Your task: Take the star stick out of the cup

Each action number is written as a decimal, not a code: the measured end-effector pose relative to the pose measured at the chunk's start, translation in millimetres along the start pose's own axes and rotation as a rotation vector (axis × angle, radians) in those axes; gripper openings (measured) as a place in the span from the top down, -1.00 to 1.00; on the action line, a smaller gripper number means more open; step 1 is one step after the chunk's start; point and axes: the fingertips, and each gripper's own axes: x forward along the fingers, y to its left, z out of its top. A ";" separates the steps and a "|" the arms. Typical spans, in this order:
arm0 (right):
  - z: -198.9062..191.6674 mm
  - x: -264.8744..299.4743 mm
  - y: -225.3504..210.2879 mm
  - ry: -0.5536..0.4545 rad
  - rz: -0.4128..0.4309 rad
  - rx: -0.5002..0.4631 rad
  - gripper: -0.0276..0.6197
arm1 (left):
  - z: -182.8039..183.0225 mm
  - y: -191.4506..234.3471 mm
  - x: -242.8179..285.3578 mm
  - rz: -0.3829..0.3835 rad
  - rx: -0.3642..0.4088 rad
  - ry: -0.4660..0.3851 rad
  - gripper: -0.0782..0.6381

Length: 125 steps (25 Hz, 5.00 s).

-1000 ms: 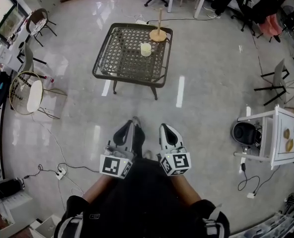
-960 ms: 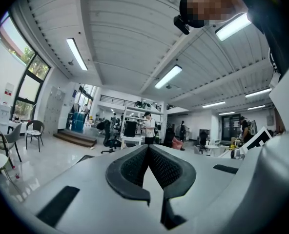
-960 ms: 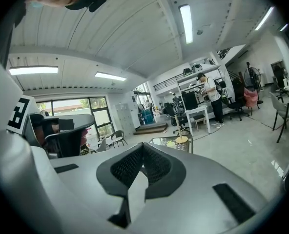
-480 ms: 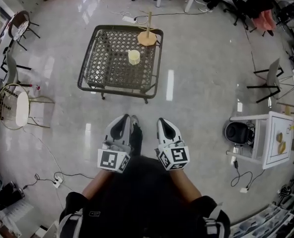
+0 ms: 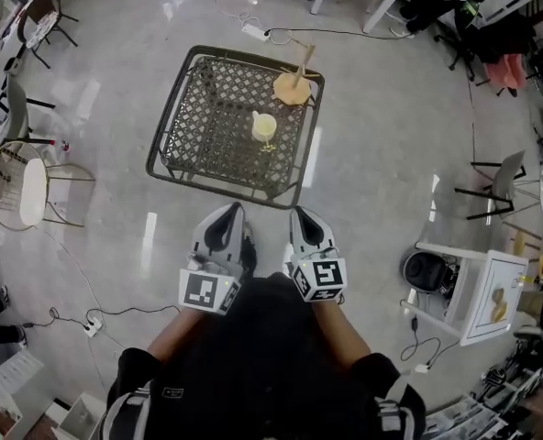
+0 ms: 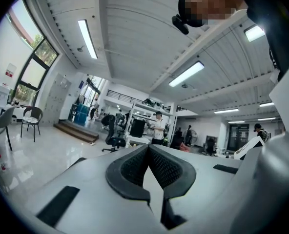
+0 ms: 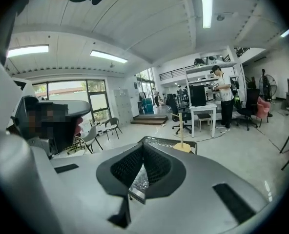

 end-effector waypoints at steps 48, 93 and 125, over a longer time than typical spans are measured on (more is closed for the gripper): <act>-167.1 246.6 -60.8 0.621 0.502 -1.350 0.61 | 5.3 79.1 128.4 0.204 -0.047 0.050 0.74; -23.3 144.9 -47.5 0.285 0.013 -0.229 0.85 | 10.8 77.8 60.2 0.054 -0.016 0.019 0.74; 58.4 18.3 -53.8 -0.031 -0.007 0.011 0.85 | 31.8 10.7 59.7 0.115 0.043 -0.038 0.74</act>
